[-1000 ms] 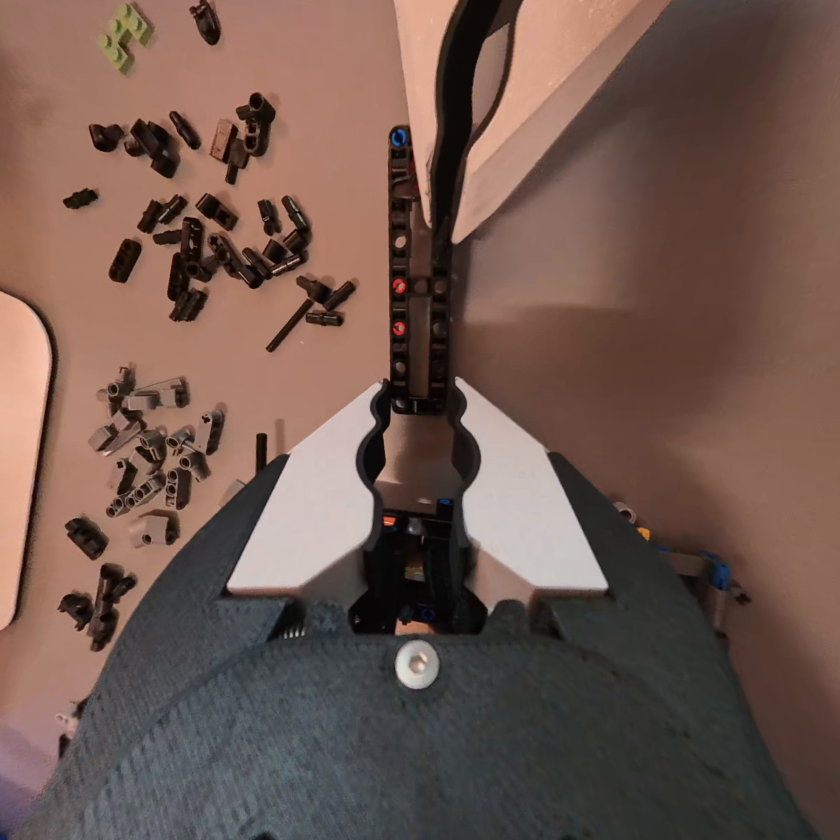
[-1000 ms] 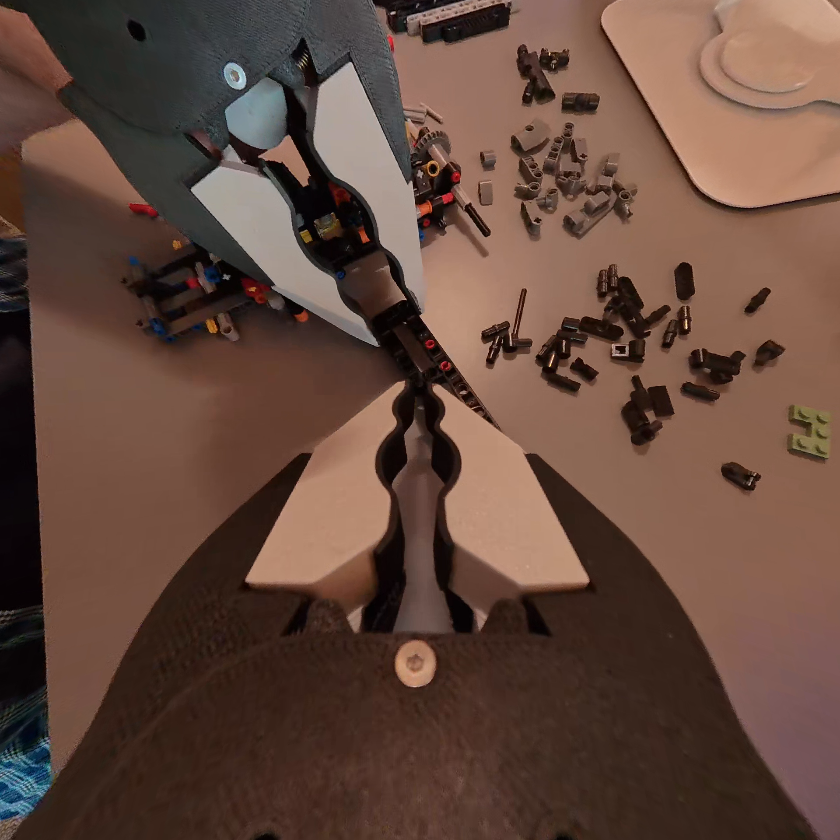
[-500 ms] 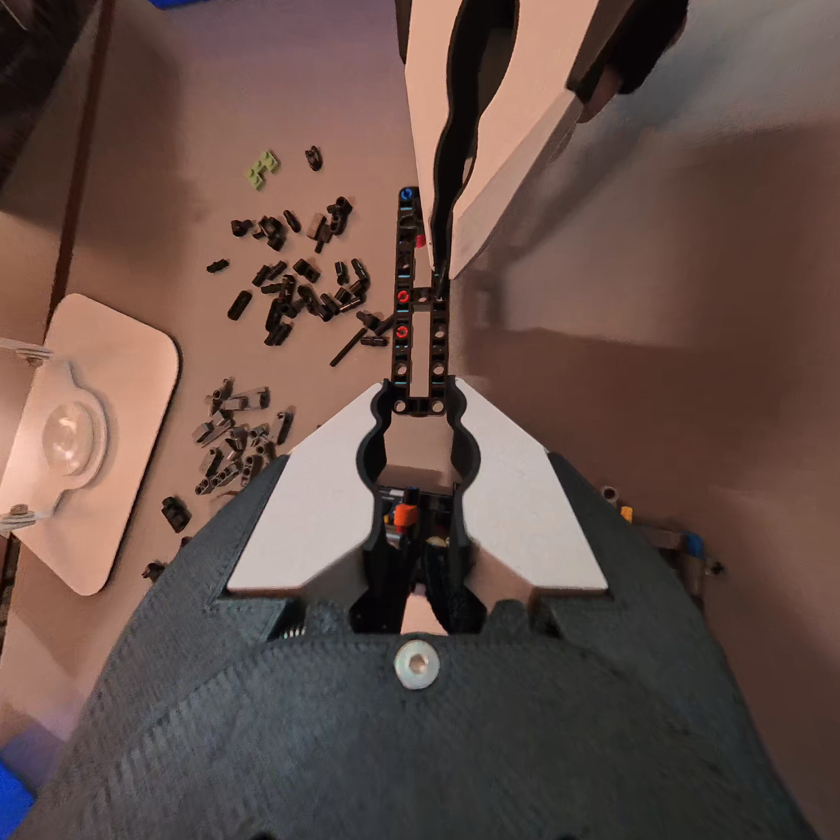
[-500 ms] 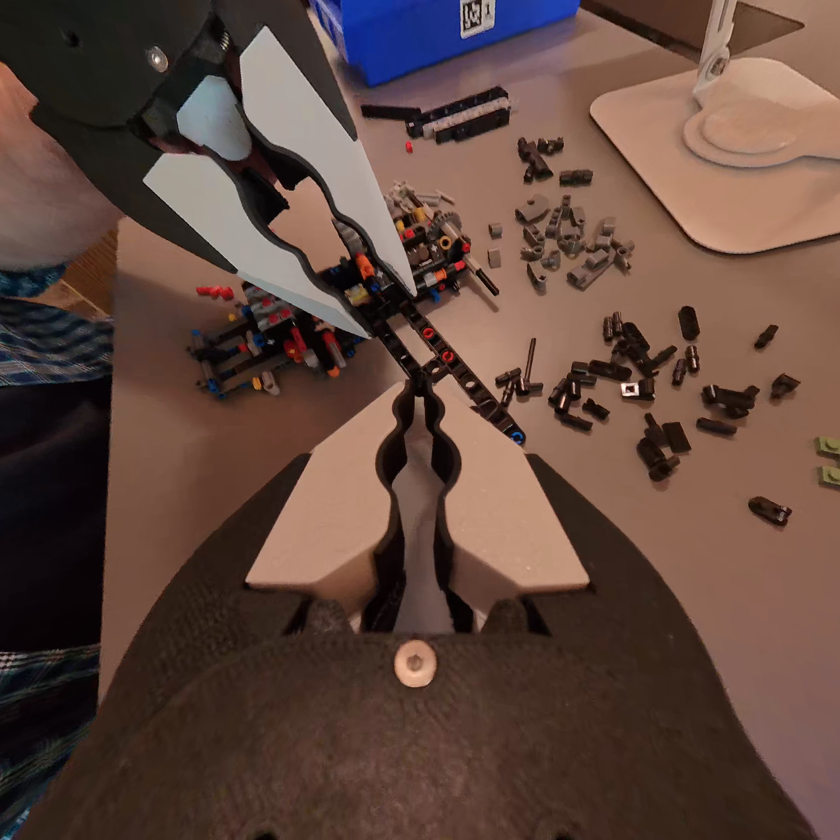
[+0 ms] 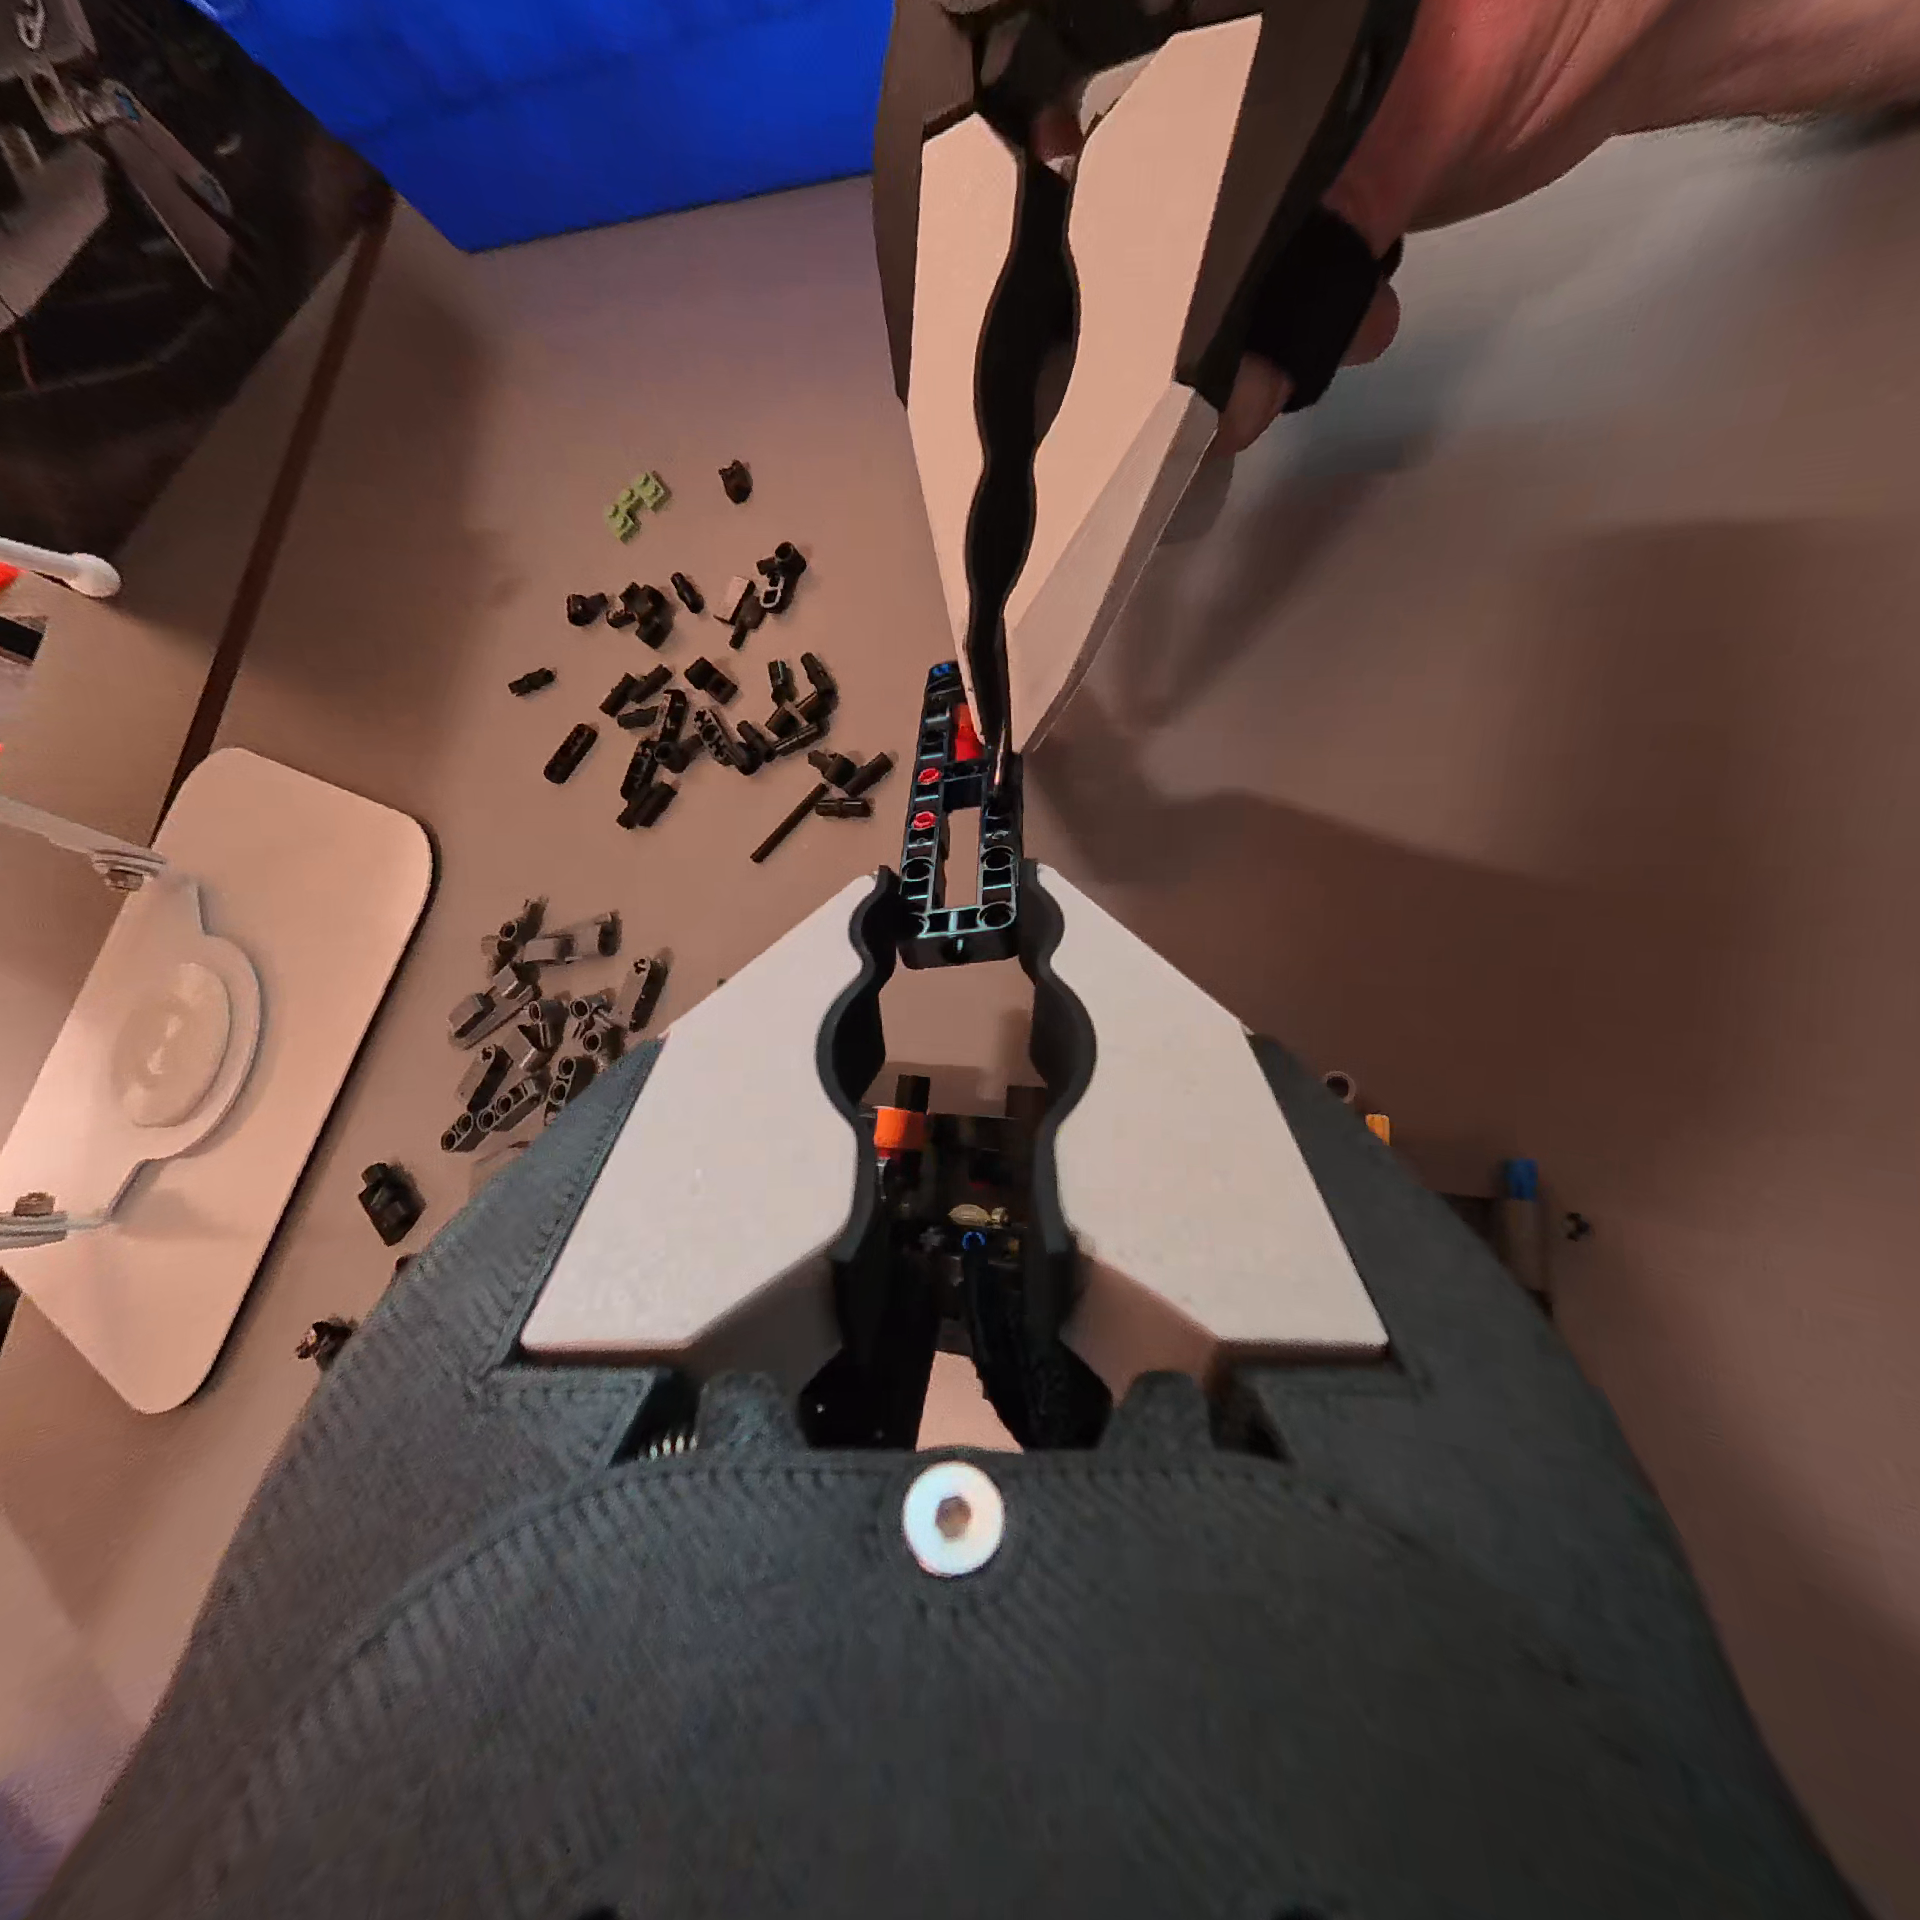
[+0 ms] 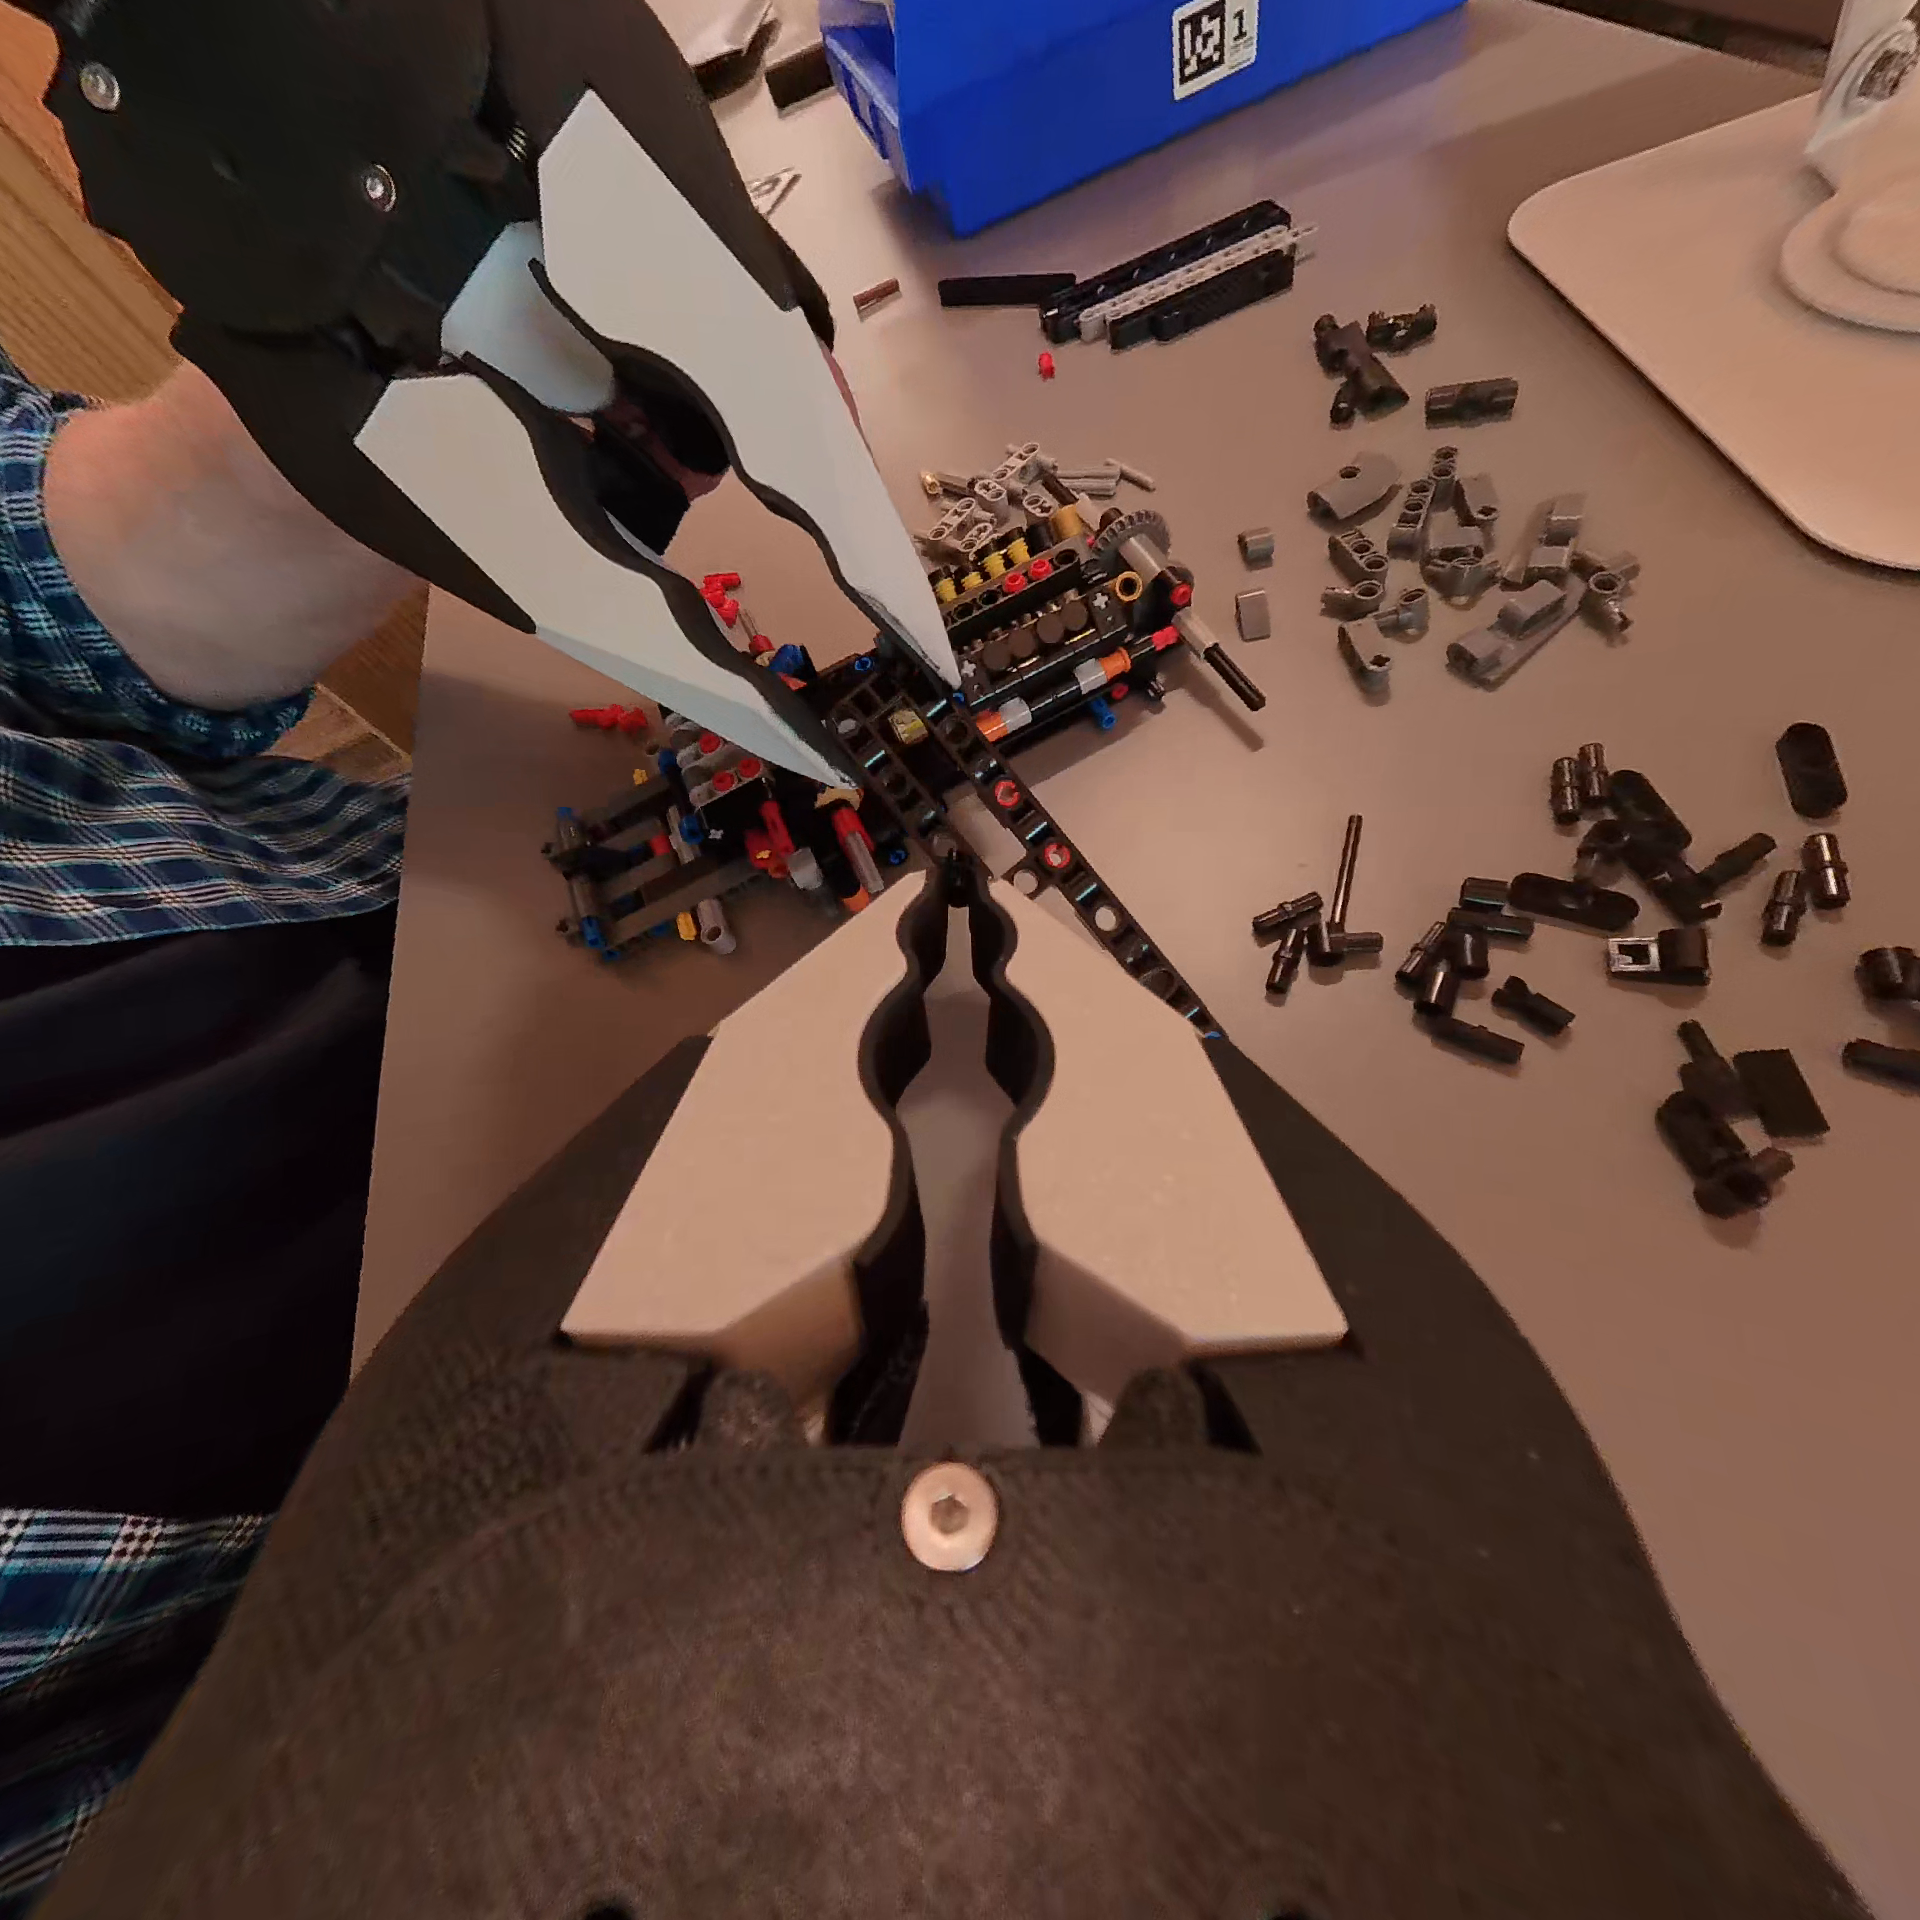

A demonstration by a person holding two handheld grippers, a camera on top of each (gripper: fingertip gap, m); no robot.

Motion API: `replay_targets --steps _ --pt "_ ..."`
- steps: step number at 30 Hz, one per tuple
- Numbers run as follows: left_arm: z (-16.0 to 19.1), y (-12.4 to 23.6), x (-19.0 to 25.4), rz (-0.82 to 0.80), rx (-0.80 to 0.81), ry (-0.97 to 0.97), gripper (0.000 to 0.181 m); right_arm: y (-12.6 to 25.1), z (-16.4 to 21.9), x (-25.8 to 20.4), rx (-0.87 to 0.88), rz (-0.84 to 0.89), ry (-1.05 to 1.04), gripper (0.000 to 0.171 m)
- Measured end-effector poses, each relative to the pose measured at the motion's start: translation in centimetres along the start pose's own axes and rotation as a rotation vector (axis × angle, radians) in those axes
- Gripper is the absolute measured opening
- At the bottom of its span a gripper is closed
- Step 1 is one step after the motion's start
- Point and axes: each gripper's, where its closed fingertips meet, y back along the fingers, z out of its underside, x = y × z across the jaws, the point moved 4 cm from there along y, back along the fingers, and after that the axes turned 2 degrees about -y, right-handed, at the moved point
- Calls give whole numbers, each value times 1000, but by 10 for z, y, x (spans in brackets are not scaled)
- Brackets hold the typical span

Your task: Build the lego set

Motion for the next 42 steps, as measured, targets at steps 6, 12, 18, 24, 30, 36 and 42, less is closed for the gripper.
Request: replay_targets --steps 6,12,18,24,30,36,42 --pt "-5 7 -3 -19 27 -24 0 2 -3 -3 -12 -3 33 1" --pt "8 0 5 20 -66 39 13 5 2 0 -26 20 39 1" --pt "18 0 11 68 -124 107 40 11 7 0 -31 44 49 1" --pt "23 -7 16 91 -175 128 24 11 8 -4 -33 57 80 1" --pt "21 -13 19 96 -200 110 12 15 9 -3 -30 85 92 1" --pt "15 -5 13 86 -212 99 6 28 5 1 5 119 86 1" --pt "0 24 -1 125 -323 17 6 22 2 7 -41 206 106 1"
